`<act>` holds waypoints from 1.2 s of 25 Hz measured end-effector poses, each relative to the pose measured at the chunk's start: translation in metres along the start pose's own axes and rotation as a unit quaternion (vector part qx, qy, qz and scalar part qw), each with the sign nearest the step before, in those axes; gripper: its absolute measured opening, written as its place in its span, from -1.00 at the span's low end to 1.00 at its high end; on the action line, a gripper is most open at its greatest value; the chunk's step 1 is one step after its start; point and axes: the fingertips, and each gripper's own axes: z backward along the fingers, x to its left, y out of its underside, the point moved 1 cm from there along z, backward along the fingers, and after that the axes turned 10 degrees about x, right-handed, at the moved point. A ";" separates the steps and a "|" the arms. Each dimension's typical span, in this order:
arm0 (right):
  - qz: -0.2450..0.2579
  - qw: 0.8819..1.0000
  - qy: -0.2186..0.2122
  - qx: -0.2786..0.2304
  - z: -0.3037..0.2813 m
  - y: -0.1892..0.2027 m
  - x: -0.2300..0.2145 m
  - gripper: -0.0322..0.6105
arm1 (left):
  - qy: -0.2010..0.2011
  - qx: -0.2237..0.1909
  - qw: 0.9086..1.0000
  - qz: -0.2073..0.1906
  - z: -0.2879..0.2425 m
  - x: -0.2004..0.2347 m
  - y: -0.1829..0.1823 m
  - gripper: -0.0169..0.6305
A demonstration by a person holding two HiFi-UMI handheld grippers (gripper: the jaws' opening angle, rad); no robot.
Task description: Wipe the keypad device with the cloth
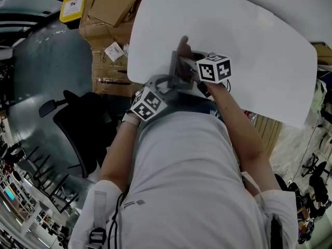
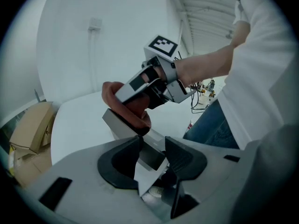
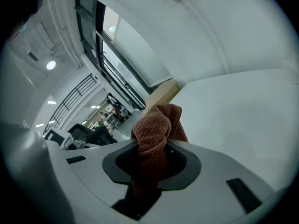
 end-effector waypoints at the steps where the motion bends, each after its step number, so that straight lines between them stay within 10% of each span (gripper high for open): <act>1: 0.004 1.000 0.000 0.001 -0.003 -0.004 0.003 -0.59 | 0.000 -0.001 1.000 0.000 0.000 0.000 0.000 -0.40; 30: -0.057 0.995 0.079 0.008 0.000 0.038 -0.071 -0.59 | 0.007 -0.012 1.000 0.008 0.000 -0.001 -0.001 -0.40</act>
